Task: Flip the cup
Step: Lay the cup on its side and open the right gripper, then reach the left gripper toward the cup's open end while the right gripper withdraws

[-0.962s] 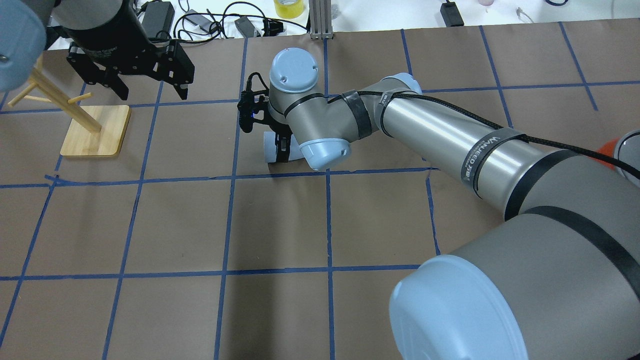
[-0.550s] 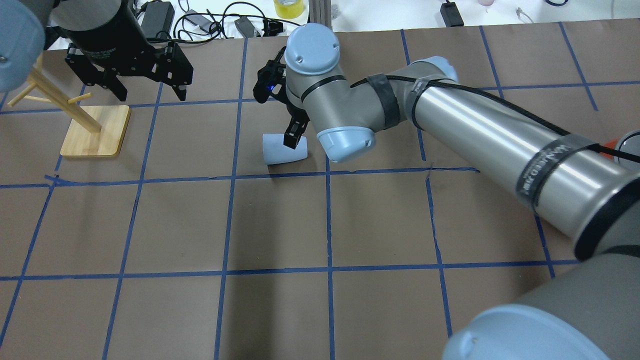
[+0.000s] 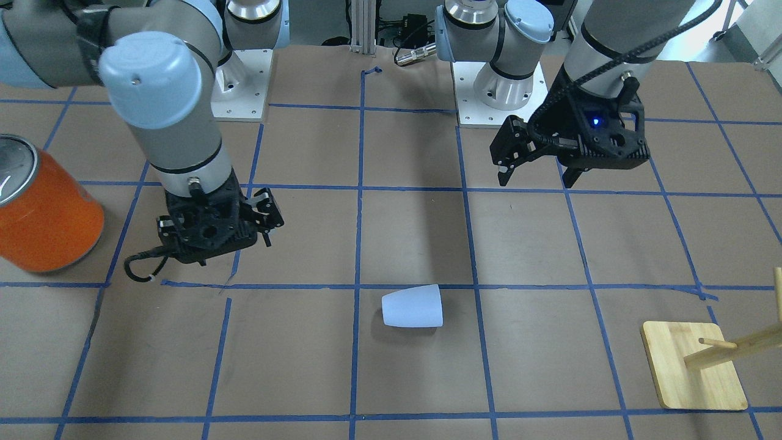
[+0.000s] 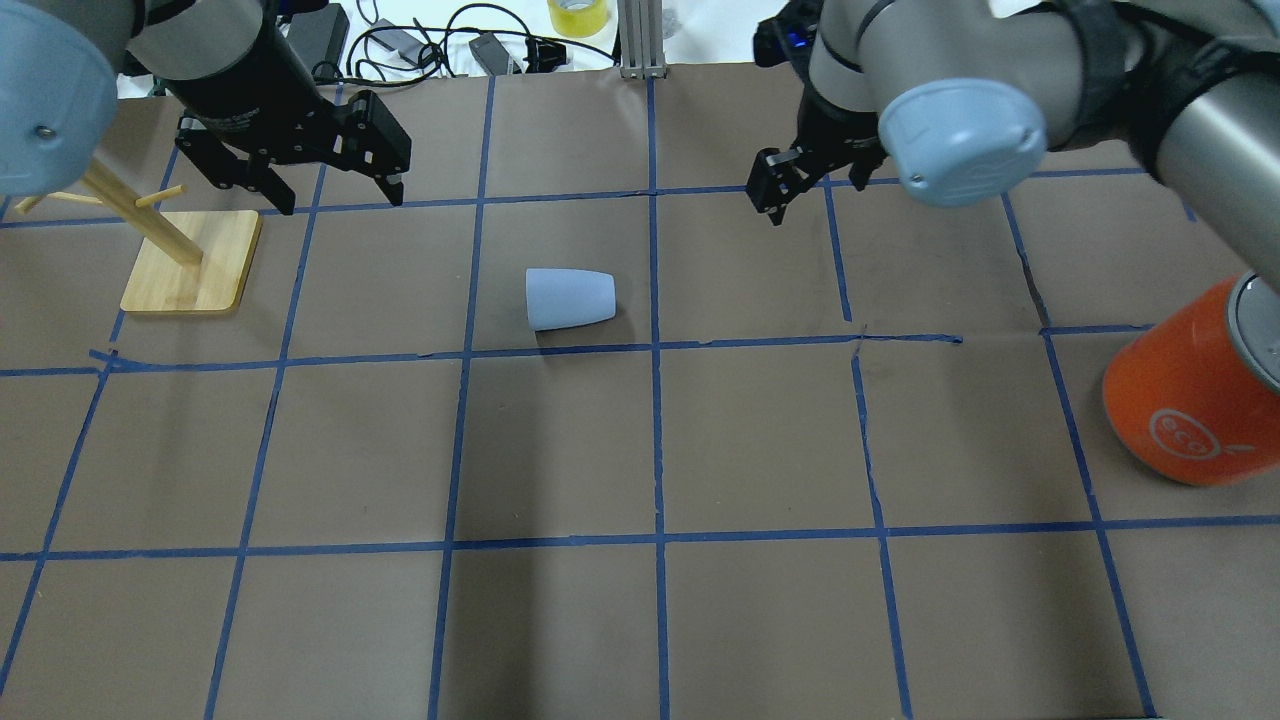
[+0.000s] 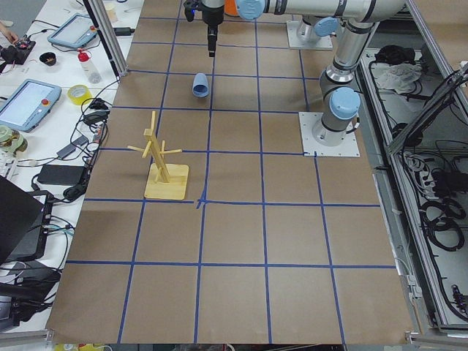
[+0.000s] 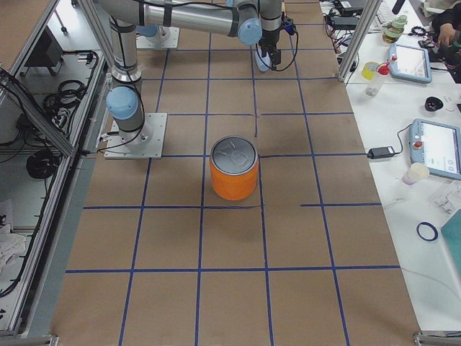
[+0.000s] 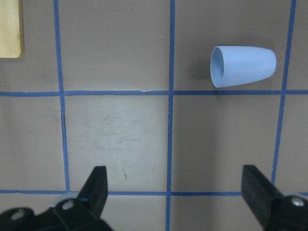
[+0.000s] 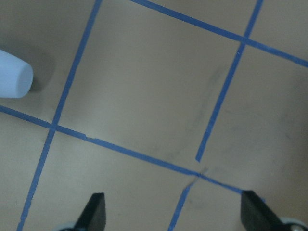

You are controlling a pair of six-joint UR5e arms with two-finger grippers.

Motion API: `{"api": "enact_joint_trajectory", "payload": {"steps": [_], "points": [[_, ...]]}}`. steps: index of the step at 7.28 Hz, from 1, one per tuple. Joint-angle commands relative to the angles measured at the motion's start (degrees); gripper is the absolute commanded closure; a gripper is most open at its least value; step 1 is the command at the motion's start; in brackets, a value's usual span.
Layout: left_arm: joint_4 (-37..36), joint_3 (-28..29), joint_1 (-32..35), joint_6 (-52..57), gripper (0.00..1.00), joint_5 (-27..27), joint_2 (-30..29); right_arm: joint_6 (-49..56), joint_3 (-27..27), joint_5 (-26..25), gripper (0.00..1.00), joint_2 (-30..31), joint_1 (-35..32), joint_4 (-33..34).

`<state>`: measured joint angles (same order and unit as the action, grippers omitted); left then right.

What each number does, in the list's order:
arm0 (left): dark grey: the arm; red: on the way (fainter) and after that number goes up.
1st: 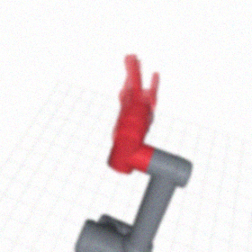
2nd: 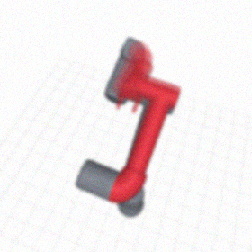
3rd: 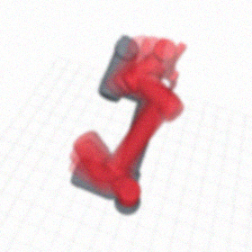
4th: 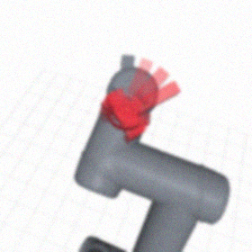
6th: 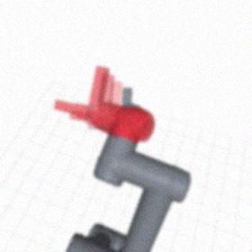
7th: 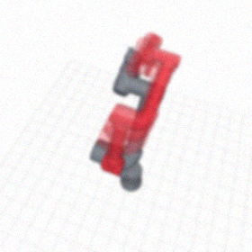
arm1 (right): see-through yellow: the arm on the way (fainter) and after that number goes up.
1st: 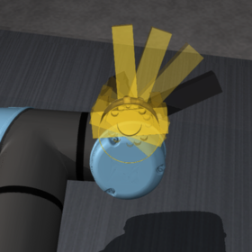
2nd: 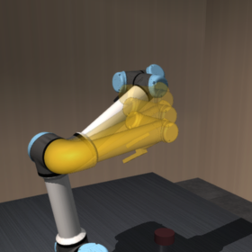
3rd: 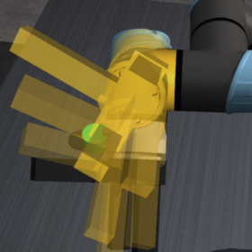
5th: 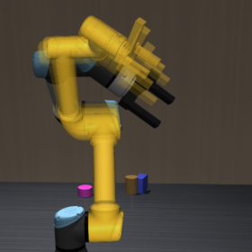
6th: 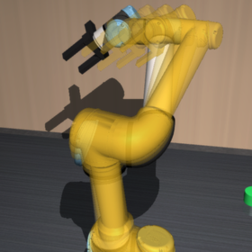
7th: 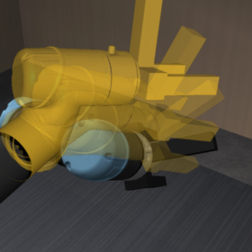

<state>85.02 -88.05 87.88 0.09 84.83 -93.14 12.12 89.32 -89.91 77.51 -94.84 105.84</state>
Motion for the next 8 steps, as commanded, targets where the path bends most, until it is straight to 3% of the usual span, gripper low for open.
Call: {"api": "enact_joint_trajectory", "payload": {"steps": [1, 2, 3, 5, 8], "points": [[-7.9, -7.71, -5.33, 5.33, 0.0, -10.69, -1.6, -3.85, -0.02, -0.35, 0.0, 4.3, 3.69, -5.9], [-10.2, -9.58, -5.96, 5.8, 0.0, -16.65, -2.91, -4.9, -0.37, -0.53, 0.0, 5.01, 4.22, -9.91], [-12.48, -9.77, -5.97, 5.8, 0.0, -17.58, -5.36, -6.39, -0.72, -2.97, 0.0, 5.63, 4.84, -11.08], [-13.82, -10.38, -5.97, 5.8, 0.0, -27.56, -10.72, -6.4, -0.03, -2.82, 0.0, 5.63, 5.11, -10.48], [-17.86, -12.06, -5.97, 5.45, 0.0, -30.93, -13.47, -6.32, -0.2, -3.6, 0.0, 5.63, 6.68, -4.6]]}}
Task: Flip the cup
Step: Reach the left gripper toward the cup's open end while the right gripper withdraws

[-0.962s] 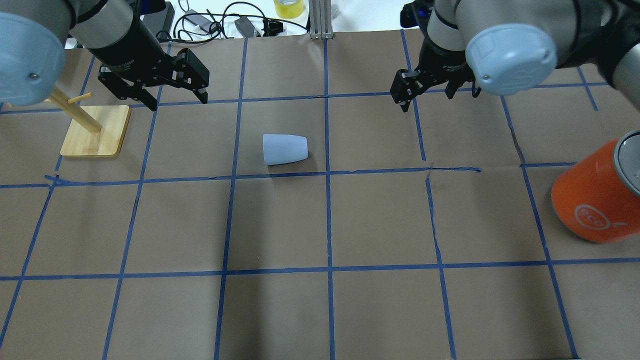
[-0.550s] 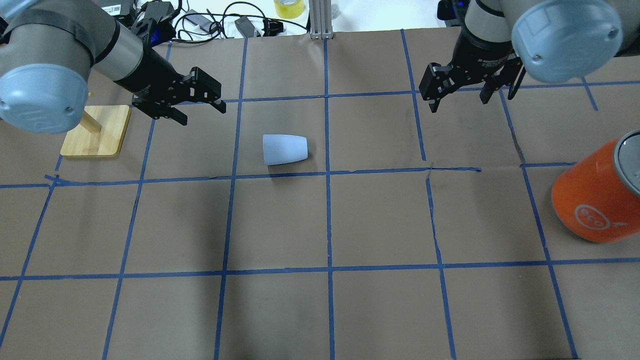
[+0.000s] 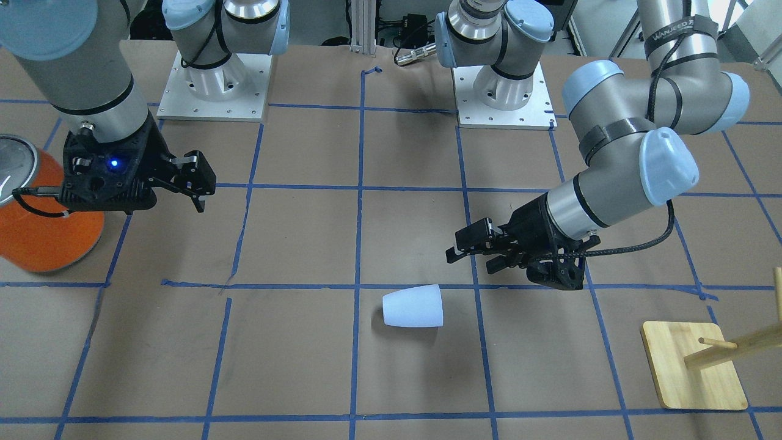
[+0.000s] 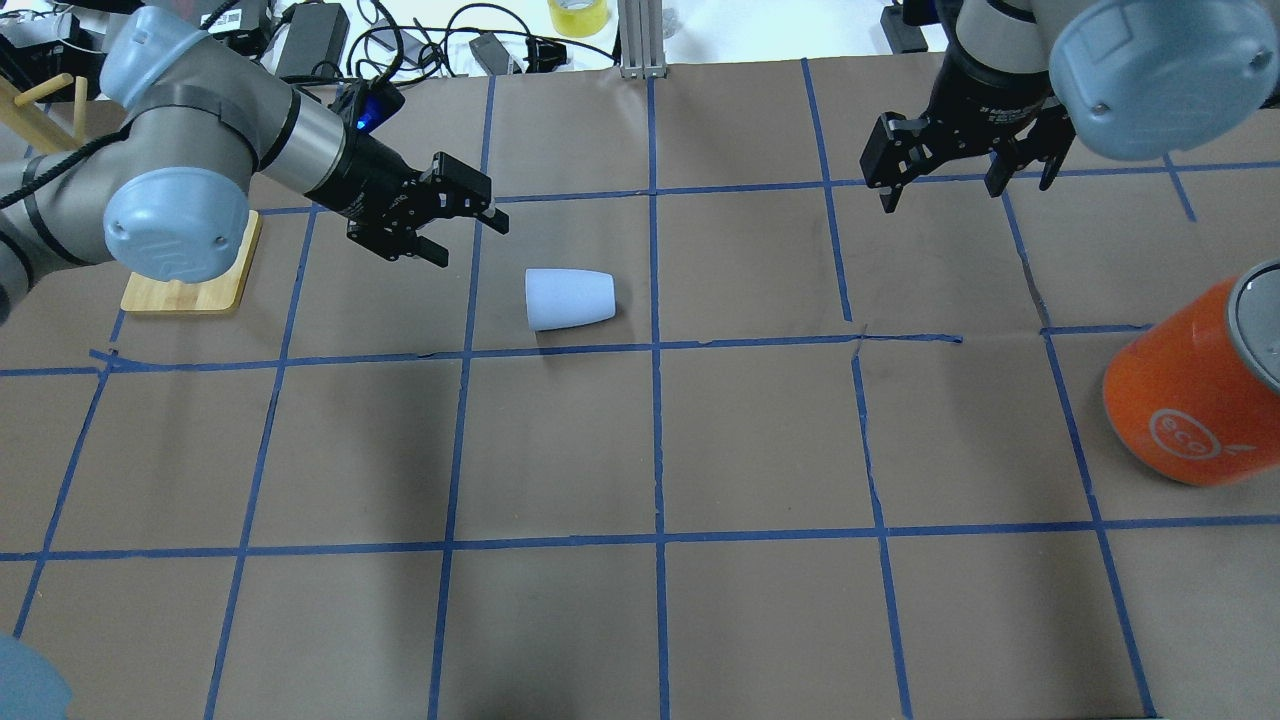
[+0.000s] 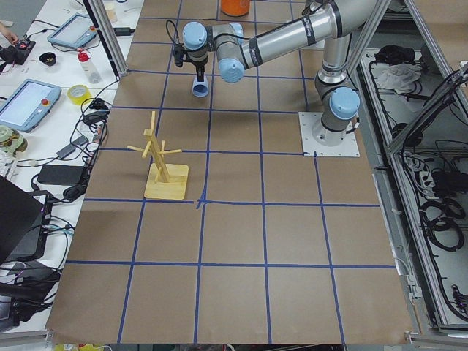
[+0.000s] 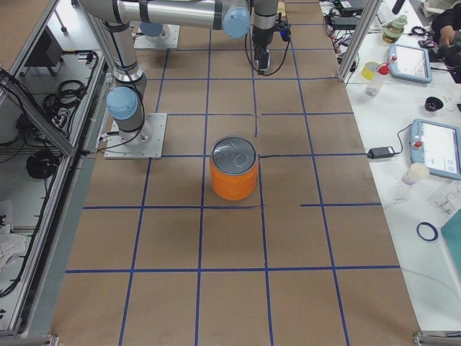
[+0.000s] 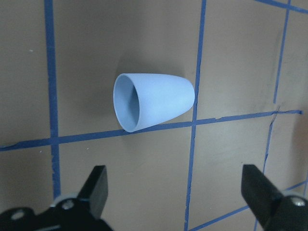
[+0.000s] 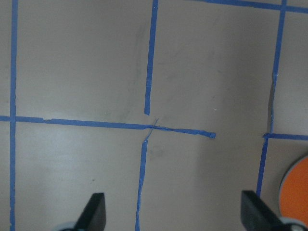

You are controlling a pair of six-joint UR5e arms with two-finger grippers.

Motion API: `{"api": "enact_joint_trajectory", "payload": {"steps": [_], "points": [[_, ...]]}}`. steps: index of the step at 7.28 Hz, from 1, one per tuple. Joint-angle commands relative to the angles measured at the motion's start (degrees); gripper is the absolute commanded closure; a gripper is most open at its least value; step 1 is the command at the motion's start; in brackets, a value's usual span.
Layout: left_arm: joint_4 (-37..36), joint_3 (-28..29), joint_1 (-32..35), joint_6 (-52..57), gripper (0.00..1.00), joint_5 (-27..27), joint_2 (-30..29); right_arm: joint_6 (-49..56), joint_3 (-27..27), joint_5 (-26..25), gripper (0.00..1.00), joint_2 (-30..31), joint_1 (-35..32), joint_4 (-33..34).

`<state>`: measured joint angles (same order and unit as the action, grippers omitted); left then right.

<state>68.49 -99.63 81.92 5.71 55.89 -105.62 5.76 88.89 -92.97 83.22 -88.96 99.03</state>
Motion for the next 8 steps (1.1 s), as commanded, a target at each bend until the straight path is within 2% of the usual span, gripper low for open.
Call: {"api": "enact_joint_trajectory", "payload": {"steps": [1, 2, 4, 6, 8], "points": [[-2.73, -0.57, 0.0, 0.09, 0.0, -2.8, -2.64, -0.31, 0.32, -0.55, 0.0, 0.19, 1.06, 2.14], [-5.61, -0.74, 0.08, 0.0, 0.0, -2.98, -4.75, -0.23, 0.32, -0.46, 0.0, 0.54, 1.07, 2.14], [-6.96, -1.53, 0.35, -0.52, 0.0, -6.66, -6.26, -0.22, 0.24, 0.24, 0.0, 0.63, 1.24, 2.05], [-7.31, -1.8, 0.35, -0.52, 0.0, -6.76, -6.96, -0.22, -0.2, 0.51, 0.0, 2.47, 1.15, 1.52], [-9.42, -2.67, 0.35, -0.52, 0.0, -6.76, -8.89, -6.08, 0.06, 0.59, 0.0, 3.43, 1.07, -2.41]]}}
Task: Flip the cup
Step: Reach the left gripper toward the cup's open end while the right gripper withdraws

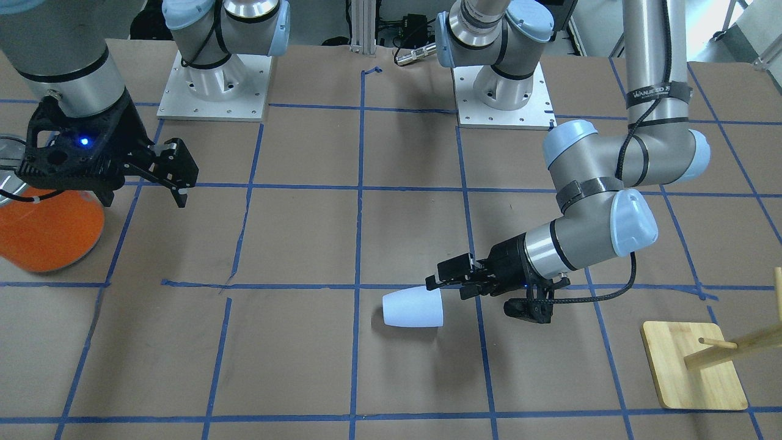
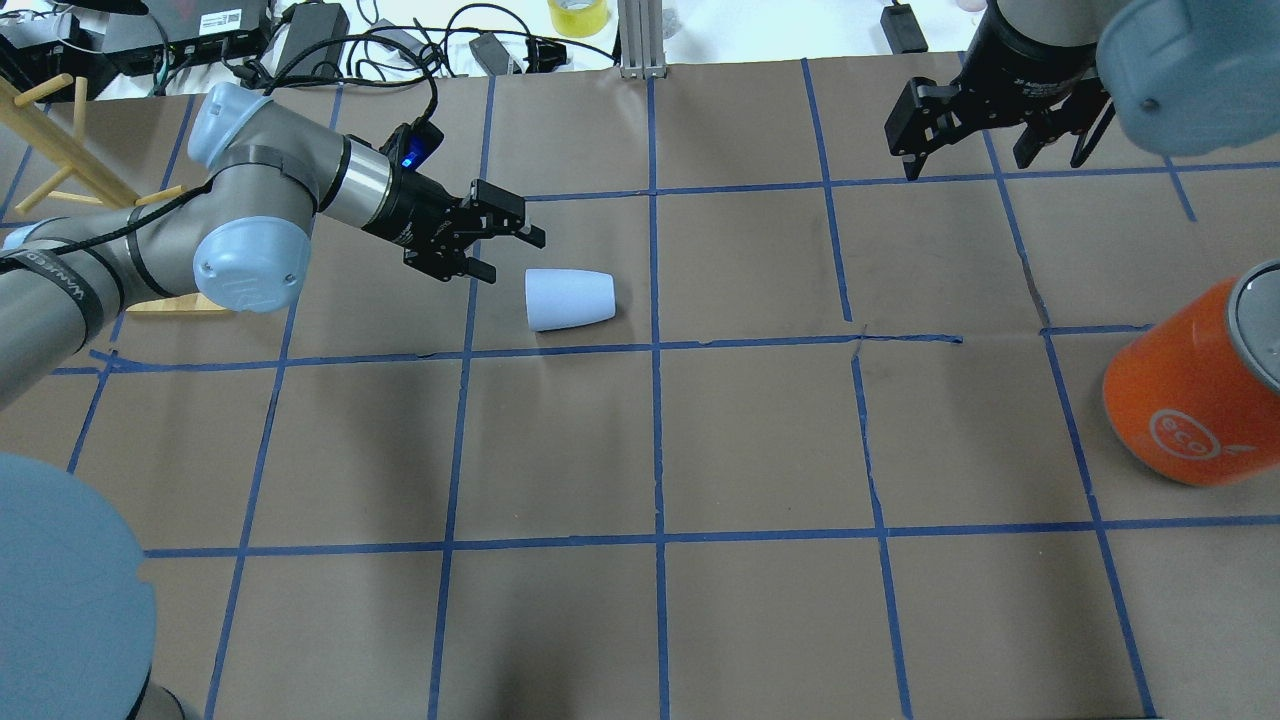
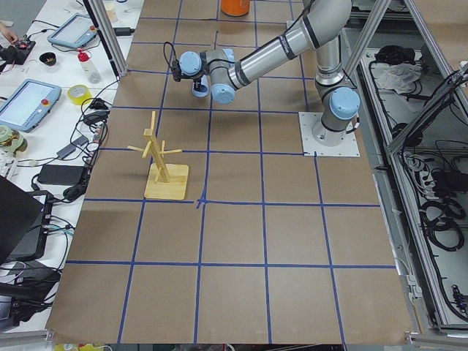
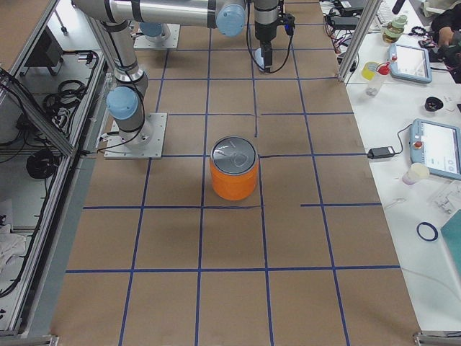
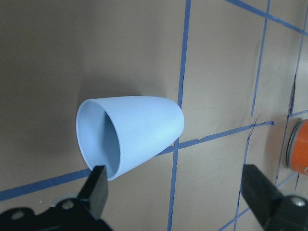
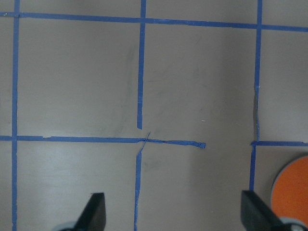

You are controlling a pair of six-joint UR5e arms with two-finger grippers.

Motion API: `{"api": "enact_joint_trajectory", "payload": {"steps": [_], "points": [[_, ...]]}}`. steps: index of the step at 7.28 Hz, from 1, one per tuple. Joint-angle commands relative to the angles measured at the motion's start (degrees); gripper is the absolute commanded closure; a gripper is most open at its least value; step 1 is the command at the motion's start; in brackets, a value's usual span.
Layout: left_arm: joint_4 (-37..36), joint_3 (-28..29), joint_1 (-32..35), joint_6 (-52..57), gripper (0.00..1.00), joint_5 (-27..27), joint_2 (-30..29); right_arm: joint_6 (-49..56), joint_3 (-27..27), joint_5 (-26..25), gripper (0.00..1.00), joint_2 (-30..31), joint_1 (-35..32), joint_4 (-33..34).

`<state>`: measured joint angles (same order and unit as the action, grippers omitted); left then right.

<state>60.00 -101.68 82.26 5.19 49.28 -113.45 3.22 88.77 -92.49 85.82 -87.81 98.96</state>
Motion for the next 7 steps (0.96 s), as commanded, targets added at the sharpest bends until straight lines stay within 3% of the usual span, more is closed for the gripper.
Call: {"api": "enact_joint_trajectory", "payload": {"steps": [1, 2, 7], "points": [[-2.25, -0.62, 0.0, -0.18, 0.0, -0.24, -1.25, -3.57, 0.17, 2.03, 0.0, 1.01, -0.26, -2.63], [-2.78, -0.71, 0.0, -0.27, 0.0, -0.93, -1.68, -3.75, -0.09, 5.36, 0.0, 0.93, -0.26, -2.64], [-3.4, -0.71, 0.44, -0.44, 0.0, -1.56, -3.01, -3.75, 0.17, 4.86, 0.0, 1.28, -0.17, -2.72]]}}
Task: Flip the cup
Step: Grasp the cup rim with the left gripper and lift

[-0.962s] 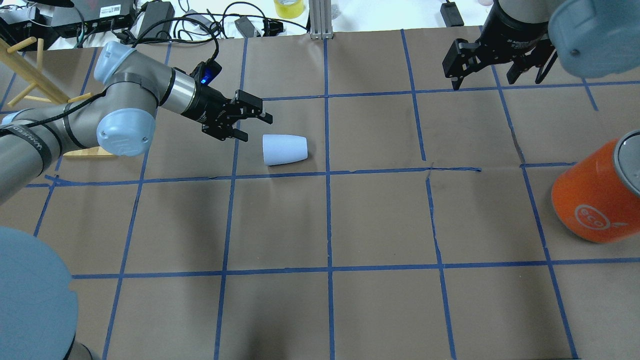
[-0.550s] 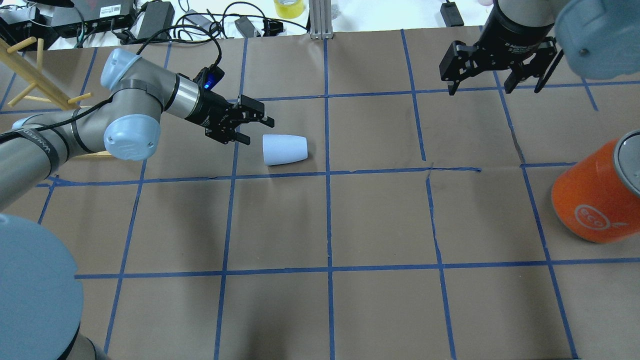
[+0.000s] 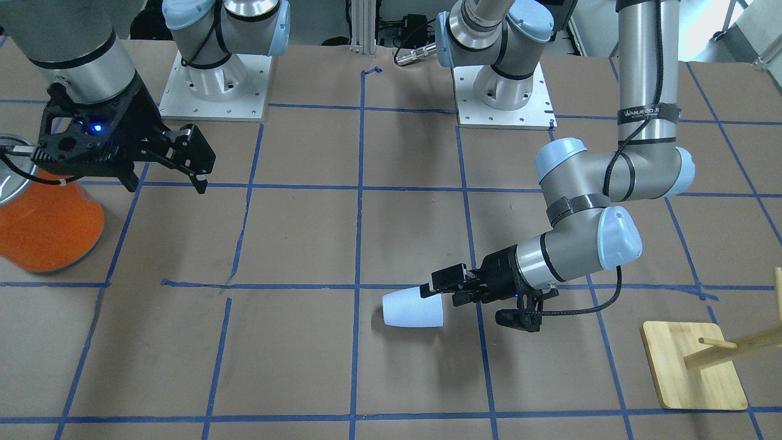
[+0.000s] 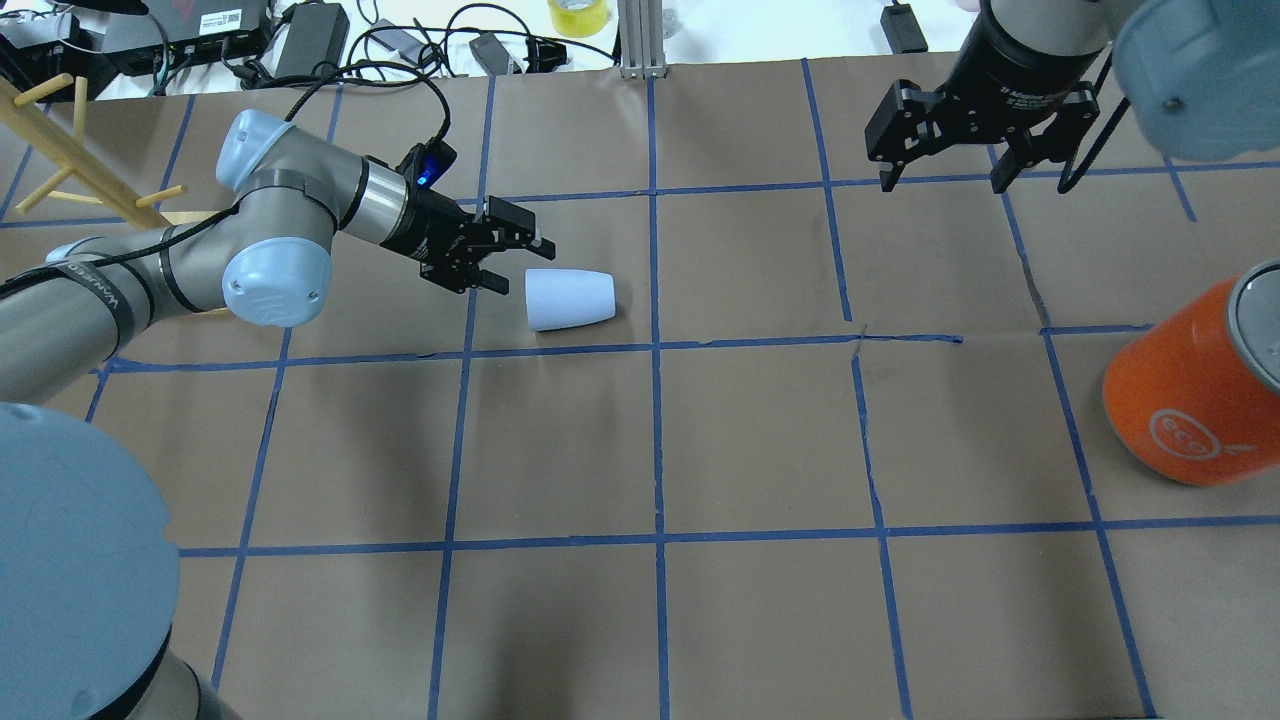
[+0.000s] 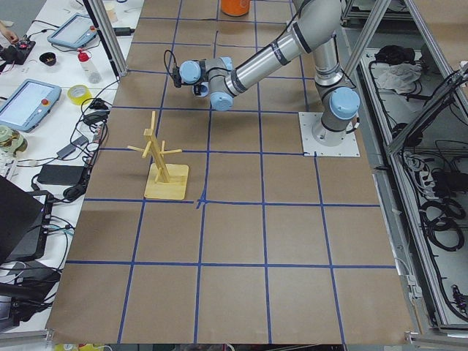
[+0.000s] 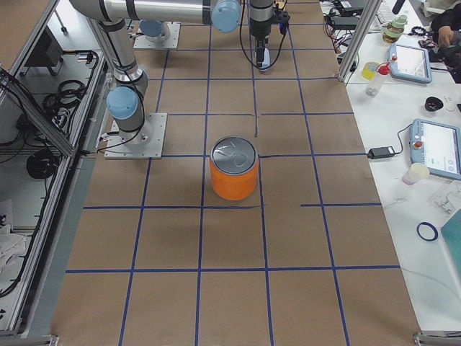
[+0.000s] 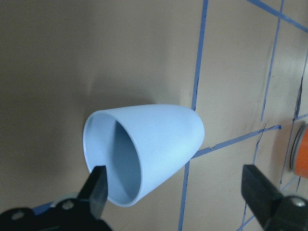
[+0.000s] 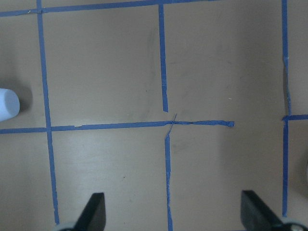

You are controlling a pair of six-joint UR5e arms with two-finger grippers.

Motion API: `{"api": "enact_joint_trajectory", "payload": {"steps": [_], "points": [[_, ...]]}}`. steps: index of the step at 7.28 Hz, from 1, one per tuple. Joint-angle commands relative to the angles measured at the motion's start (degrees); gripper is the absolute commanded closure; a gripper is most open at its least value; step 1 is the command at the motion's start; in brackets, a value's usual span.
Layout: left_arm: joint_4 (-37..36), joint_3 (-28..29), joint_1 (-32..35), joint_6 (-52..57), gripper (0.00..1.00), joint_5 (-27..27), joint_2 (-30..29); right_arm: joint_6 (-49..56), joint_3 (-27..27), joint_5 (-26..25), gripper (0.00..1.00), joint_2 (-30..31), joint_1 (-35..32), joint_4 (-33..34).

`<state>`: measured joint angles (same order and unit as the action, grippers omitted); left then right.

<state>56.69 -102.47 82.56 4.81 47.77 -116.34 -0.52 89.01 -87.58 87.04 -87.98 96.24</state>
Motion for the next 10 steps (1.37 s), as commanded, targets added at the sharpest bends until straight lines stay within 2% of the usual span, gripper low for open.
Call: {"api": "enact_joint_trajectory", "payload": {"steps": [1, 2, 6, 7, 8, 10], "points": [[-0.18, -0.01, 0.14, -0.06, 0.0, -0.13, -0.63, 0.0, -0.06, -0.05, 0.0, 0.06, 0.0, 0.0], [-0.96, -0.01, 0.14, -0.06, 0.01, -3.09, -1.33, 0.0, 0.02, -0.14, 0.0, 0.06, 0.0, 0.0], [-3.61, -0.01, 0.93, 0.03, 0.02, -3.56, -3.71, 0.0, 0.2, -0.23, 0.0, 0.06, 0.0, 0.08], [-5.0, -0.01, 1.02, 0.03, 0.08, -3.56, -3.8, 0.0, 0.2, -0.23, 0.0, 0.06, 0.0, 0.08], [-5.36, -0.01, 1.02, -0.06, 0.24, -4.08, -3.8, 0.0, 0.2, -0.31, 0.0, 0.06, 0.0, 0.08], [-5.28, -0.1, 1.11, -0.06, 0.64, -5.4, -3.8, 0.08, 0.29, -1.71, 0.0, 0.06, -0.08, 0.08]]}}
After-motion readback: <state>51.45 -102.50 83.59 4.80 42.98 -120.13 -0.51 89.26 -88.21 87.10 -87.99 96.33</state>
